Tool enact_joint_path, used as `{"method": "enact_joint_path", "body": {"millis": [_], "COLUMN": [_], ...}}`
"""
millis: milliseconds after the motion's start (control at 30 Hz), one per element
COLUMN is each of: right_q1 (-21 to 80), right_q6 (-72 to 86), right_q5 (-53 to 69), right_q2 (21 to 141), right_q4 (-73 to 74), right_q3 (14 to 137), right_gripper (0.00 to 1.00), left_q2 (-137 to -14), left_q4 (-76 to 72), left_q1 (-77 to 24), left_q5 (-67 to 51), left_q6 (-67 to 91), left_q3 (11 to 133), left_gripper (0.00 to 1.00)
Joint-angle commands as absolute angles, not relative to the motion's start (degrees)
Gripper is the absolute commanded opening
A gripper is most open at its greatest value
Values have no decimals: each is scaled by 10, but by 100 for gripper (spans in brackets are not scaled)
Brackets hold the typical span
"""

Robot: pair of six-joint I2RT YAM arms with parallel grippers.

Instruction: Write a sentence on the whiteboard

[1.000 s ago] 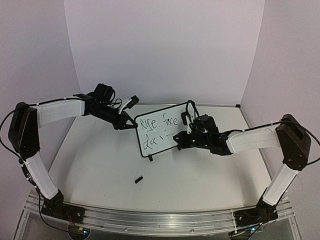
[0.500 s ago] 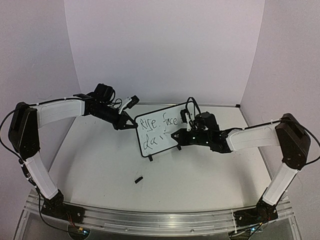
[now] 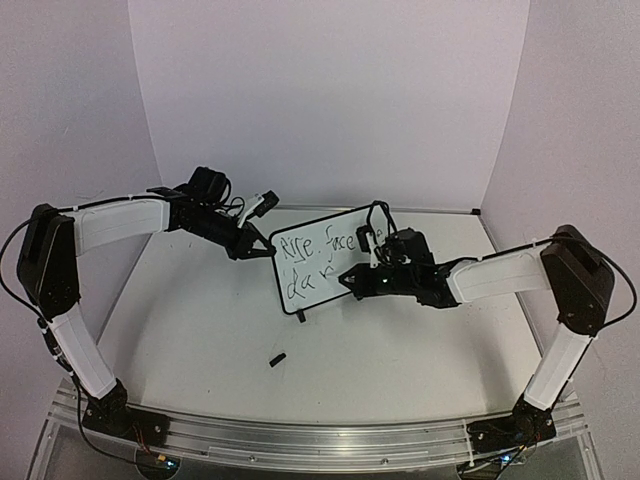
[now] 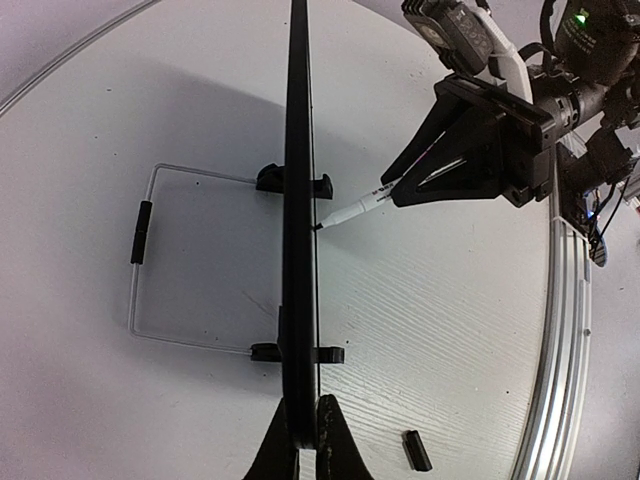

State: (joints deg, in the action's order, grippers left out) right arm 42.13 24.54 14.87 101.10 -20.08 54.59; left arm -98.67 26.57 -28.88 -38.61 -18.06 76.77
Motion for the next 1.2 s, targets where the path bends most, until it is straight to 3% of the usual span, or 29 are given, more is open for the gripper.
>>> {"method": "enact_joint_path", "body": {"millis": [0,500,733,1167], "right_q1": [419,425,426,425], "right_q6": [256,260,254,255], "right_q5": [149,176,195,98], "right_q2": [1033,1068,1026,967], "right_q4": [-219,-221,-222,-207], "right_q3": [541,549,537,501], "right_gripper": [0,0,0,0], "left_q2": [-1020,-1021,-1021,-1019], "left_q4": [339,339,339,339], "left_q1": [-303,-304,-304,-305], "left_q5": [-345,-345,-346,-345], "left_q6": [-204,-204,-203,-203], "left_q3": [755,756,756,756], "left_gripper": [0,0,0,0]}}
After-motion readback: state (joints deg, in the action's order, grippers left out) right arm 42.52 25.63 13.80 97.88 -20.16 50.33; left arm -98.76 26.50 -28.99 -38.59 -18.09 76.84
